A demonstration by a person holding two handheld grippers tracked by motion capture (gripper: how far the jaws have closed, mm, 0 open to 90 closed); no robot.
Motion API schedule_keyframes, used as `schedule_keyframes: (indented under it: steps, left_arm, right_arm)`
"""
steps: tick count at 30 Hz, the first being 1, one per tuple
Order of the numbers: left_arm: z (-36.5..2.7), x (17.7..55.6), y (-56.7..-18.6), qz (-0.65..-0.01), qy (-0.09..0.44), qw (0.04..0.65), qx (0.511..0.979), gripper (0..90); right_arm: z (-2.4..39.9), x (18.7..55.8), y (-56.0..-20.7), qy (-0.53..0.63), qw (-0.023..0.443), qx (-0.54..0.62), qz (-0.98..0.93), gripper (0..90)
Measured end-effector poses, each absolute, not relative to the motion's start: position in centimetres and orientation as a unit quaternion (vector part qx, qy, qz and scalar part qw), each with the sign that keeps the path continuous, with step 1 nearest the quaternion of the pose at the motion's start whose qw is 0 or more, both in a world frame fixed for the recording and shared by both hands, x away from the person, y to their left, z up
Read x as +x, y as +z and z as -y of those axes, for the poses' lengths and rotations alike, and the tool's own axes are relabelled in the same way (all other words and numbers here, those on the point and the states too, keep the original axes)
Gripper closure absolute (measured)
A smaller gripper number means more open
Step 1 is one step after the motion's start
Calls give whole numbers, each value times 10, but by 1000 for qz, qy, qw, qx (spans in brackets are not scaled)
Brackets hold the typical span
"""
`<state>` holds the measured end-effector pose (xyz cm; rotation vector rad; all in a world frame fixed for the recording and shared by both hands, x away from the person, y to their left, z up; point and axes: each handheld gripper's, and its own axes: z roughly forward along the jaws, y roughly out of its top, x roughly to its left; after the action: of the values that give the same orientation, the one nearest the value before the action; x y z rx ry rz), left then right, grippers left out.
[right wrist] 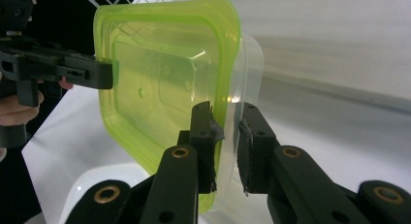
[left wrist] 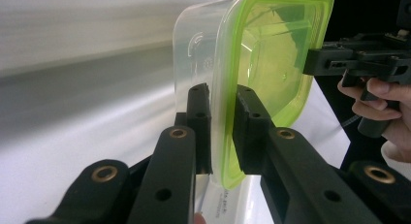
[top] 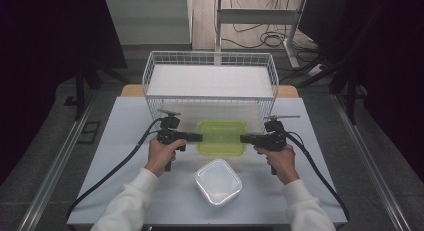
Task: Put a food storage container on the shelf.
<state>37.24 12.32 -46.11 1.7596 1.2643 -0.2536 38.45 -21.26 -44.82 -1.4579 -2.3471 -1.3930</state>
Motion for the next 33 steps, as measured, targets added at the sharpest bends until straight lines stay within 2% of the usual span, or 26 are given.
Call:
schedule_keyframes:
  steps: [7, 33]
  left_arm:
    - [-129, 363, -445, -503, -76, 474, 719, 796]
    - [-143, 337, -397, -468, -35, 522, 712, 795]
  right_arm:
    - [204, 375, -432, -452, -8, -441, 775, 766]
    - [197, 348, -381, -502, -54, -391, 770, 764]
